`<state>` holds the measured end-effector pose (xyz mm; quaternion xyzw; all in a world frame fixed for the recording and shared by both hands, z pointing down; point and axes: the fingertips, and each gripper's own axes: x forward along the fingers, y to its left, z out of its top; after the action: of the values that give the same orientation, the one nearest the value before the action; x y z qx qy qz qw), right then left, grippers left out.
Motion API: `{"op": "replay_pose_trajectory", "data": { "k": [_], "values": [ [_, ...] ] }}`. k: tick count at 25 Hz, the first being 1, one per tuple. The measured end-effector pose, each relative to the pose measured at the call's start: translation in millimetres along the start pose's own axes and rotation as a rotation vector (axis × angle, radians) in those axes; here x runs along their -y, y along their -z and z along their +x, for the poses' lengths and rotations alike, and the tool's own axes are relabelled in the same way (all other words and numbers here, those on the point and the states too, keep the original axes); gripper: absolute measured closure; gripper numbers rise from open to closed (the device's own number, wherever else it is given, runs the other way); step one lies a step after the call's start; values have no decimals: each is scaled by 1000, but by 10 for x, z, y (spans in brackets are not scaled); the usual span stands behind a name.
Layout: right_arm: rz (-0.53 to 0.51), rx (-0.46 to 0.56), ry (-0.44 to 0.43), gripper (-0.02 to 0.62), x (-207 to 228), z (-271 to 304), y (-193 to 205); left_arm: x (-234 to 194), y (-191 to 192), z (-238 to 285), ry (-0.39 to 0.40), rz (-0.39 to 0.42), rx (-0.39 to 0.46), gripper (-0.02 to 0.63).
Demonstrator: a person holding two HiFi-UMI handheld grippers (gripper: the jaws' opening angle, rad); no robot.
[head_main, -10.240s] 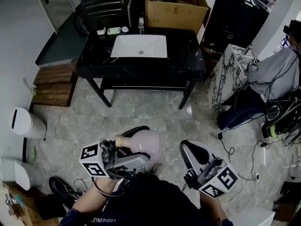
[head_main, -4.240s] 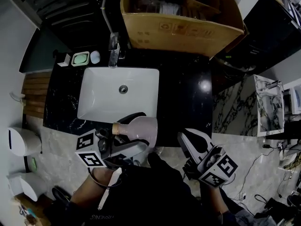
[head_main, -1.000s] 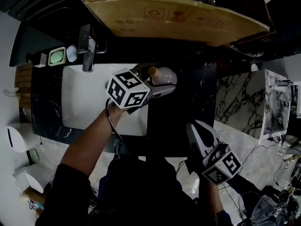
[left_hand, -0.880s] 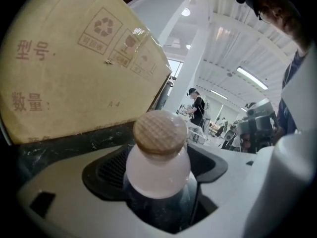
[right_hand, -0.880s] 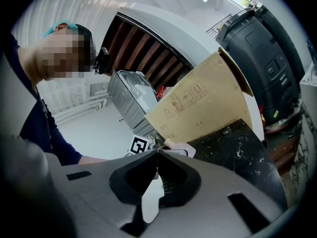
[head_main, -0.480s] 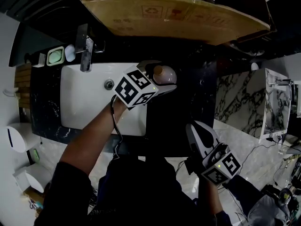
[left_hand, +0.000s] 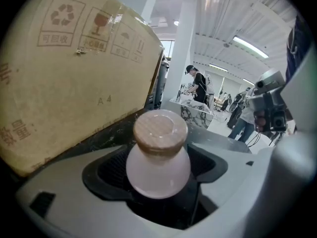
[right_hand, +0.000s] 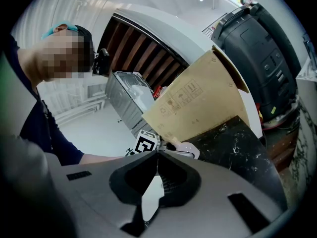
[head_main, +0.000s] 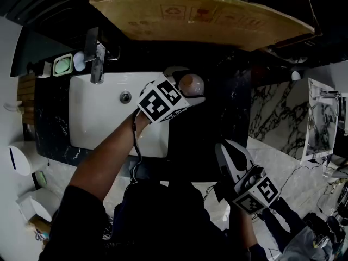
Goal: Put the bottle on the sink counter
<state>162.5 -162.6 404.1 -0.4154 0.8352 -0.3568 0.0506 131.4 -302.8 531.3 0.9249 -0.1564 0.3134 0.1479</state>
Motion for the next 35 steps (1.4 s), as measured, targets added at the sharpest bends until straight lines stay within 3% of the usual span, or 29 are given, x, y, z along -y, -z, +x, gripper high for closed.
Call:
{"op": "replay_pose_trajectory", "data": {
  "k": [12, 20, 35],
  "values": [
    [-23, 19, -27, 569, 20, 3, -15, 29, 65, 123, -41, 123, -91, 224],
    [18, 2, -7, 568, 45, -6, 23, 29, 117, 188, -46, 149, -122, 224],
    [-8, 14, -24, 568, 64, 0, 23, 32, 109, 201, -57, 155, -115, 224]
  ]
}}
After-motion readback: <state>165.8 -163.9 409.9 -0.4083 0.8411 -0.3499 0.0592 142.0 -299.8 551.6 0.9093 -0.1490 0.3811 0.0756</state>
